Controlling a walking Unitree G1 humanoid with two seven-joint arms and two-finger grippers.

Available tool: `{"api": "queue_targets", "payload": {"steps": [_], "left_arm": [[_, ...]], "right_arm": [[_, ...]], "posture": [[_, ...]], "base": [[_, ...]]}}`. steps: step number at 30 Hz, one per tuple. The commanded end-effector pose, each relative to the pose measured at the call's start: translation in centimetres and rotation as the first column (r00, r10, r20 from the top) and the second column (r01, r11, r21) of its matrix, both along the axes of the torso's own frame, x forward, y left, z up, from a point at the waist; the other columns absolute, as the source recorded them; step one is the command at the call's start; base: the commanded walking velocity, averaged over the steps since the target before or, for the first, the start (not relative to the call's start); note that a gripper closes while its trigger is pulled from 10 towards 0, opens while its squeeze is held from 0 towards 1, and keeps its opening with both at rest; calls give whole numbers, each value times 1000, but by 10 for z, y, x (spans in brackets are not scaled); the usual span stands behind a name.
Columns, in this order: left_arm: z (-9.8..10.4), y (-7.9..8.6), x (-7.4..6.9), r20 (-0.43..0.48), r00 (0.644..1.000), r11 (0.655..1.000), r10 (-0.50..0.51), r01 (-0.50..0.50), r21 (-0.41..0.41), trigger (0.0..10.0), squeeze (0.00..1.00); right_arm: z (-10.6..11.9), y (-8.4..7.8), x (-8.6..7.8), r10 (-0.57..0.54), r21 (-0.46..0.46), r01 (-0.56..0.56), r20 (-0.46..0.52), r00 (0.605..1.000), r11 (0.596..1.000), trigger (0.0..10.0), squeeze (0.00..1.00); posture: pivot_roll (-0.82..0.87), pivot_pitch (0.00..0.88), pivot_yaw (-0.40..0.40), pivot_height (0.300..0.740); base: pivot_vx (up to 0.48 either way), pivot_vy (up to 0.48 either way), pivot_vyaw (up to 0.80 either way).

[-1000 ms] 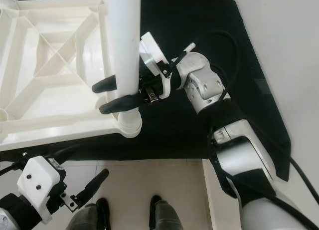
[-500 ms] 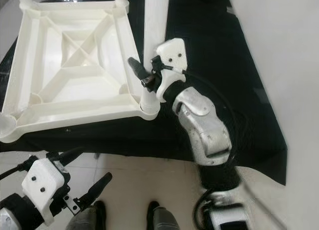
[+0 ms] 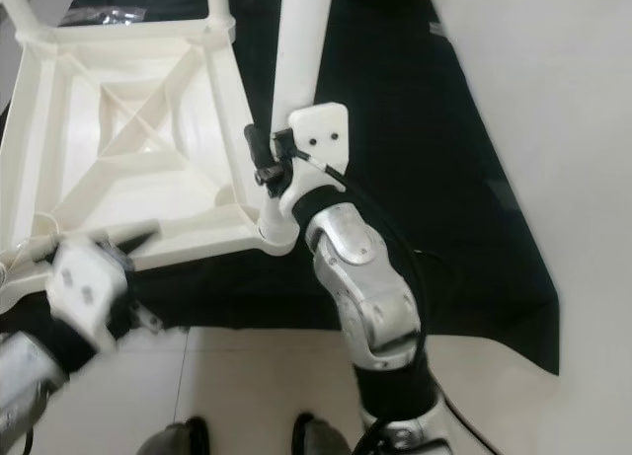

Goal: Building children table

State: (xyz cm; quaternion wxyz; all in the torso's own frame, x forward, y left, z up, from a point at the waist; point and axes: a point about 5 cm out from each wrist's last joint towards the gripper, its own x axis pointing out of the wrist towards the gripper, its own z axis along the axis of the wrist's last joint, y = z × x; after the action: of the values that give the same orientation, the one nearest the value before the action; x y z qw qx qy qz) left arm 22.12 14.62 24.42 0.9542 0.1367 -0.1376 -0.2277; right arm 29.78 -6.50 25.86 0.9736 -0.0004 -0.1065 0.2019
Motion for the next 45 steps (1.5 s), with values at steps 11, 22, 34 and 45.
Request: {"api": "queue_targets", "payload": {"steps": [11,22,34,45], "left_arm": [[91,-13,52,205,957,962,-205,236,-136,10000,0],[136,-49,71,195,870,860,-452,484,-162,10000,0],[154,-57,78,183,813,803,-553,578,-146,10000,0],[181,12,52,328,759,733,-563,641,-226,10000,0]], "right_arm": [[-41,22,0,89,-131,-109,-155,984,985,10000,0],[-44,41,-8,171,-165,-195,-152,974,967,10000,0],[-44,43,-8,179,-156,-203,-153,972,967,10000,0],[-45,47,-9,193,-149,-217,-161,968,965,10000,0]], "posture": [[14,147,-29,740],[17,152,-25,740],[12,156,-22,740],[23,164,-31,740]], "base": [[0,0,0],[0,0,0],[0,0,0],[0,0,0]]}}
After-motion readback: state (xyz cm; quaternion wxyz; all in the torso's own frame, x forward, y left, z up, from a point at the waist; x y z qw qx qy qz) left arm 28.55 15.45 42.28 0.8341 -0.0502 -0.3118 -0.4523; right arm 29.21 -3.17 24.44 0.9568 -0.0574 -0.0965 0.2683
